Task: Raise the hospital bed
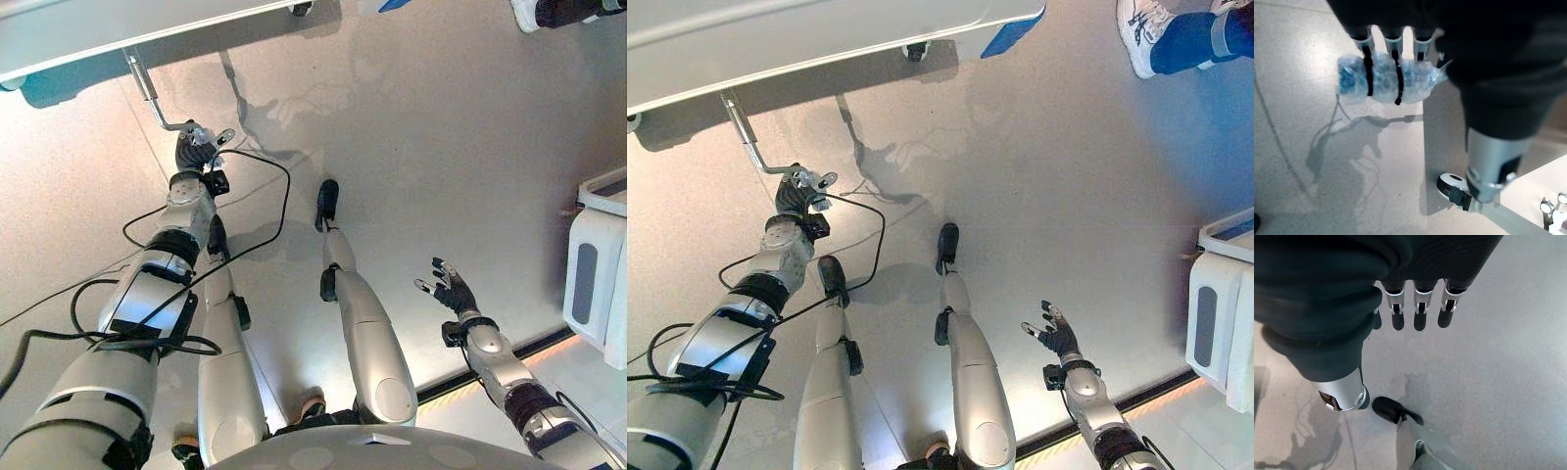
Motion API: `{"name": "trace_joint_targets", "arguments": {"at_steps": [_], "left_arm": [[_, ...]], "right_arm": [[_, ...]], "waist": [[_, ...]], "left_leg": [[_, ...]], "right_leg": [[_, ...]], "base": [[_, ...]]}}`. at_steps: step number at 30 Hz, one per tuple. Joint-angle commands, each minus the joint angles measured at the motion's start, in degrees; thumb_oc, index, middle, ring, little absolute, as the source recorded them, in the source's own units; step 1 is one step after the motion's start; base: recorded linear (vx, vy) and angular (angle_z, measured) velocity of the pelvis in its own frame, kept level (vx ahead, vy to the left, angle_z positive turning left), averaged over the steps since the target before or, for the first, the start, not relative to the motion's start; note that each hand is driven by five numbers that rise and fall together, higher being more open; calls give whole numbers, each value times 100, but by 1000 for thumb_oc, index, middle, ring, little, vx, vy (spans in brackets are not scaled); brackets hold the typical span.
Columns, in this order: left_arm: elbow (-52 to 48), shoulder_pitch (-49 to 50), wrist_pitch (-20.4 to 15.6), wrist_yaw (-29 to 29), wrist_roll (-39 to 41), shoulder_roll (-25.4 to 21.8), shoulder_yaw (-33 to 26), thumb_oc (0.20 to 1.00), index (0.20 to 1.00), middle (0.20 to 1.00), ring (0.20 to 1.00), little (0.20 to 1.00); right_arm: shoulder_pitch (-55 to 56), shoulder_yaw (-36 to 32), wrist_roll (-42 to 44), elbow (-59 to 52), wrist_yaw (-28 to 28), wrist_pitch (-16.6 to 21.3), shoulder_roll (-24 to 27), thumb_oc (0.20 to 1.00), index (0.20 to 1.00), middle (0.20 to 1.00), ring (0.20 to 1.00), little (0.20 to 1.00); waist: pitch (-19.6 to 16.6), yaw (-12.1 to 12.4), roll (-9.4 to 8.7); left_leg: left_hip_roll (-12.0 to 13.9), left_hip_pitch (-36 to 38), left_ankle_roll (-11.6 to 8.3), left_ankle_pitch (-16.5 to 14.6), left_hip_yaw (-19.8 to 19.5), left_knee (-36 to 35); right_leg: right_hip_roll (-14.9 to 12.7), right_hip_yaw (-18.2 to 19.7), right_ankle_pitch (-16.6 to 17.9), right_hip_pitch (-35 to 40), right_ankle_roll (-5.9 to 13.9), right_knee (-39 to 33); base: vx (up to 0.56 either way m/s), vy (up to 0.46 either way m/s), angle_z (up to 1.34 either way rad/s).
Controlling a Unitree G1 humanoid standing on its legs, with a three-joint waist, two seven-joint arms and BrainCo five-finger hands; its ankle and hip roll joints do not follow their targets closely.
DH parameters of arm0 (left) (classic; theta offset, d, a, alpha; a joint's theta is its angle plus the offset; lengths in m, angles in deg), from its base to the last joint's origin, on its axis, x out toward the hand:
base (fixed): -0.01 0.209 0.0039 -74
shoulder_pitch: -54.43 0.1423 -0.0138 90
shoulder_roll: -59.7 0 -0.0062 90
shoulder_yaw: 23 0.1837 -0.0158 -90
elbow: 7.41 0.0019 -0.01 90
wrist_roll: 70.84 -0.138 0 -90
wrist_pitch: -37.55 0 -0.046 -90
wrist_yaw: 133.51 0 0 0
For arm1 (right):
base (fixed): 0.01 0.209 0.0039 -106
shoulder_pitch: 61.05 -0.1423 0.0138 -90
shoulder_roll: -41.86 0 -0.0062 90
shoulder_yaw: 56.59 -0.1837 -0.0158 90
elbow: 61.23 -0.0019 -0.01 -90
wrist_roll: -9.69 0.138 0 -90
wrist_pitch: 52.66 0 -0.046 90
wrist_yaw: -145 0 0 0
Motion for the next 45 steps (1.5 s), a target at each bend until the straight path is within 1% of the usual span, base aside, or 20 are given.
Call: {"name": "trace_joint_targets", "arguments": {"at_steps": [1,16,18,19,20,21,34,45], "left_arm": [[159,-254,-114,5,-191,-156,-70,1000,1000,1000,1000,1000],[19,-356,-156,-26,-160,-45,8,1000,1000,1000,1000,1000],[37,-391,-152,-49,-165,-21,36,802,802,802,802,802],[37,-397,-155,-52,-161,-19,40,344,344,344,344,344],[23,-408,-168,-41,-142,-12,39,238,238,238,238,238],[23,-408,-168,-41,-142,-12,39,200,200,200,200,200],[53,-421,-171,-51,-160,-22,1,200,200,200,200,200],[6,-466,-185,-27,-217,-38,85,200,200,200,200,200]], "right_arm": [[34,58,161,-54,-37,159,252,1000,1000,1000,1000,1000],[43,80,148,-116,-16,165,276,1000,1000,1000,1000,1000],[39,97,136,-121,-6,164,287,1000,1000,1000,1000,1000],[39,95,132,-112,-4,163,293,1000,1000,1000,1000,1000],[32,100,127,-109,-1,162,293,1000,1000,1000,1000,1000],[32,100,127,-109,-1,162,293,1000,1000,1000,1000,1000],[87,92,108,-99,43,173,312,1000,1000,1000,1000,1000],[78,111,164,-94,39,174,312,1000,1000,1000,1000,1000]], "waist": [[103,114,-85],[16,18,-81],[-2,9,-85],[-9,9,-81],[-19,8,-80],[-19,8,-80],[-54,8,-46],[-52,3,-26]], "left_leg": [[-503,-274,681,132,-125,-379],[-497,-384,688,97,-99,-379],[-489,-375,690,86,-93,-379],[-484,-375,689,81,-91,-379],[-483,-376,688,75,-89,-379],[-483,-376,688,75,-89,-379],[-483,-401,688,62,-72,-379],[-499,-411,689,46,-59,-379]], "right_leg": [[369,-89,-127,-59,532,32],[400,-57,-138,-196,523,25],[413,-39,-139,-201,512,24],[413,-38,-140,-210,512,24],[415,-30,-141,-217,511,23],[415,-30,-141,-217,511,23],[418,-33,-135,-263,515,19],[416,-18,-144,-264,518,14]], "base": [[0,0,0],[2,-2,-1],[0,0,0],[0,0,0],[0,0,0],[0,0,0],[2,-3,-1],[0,0,0]]}}
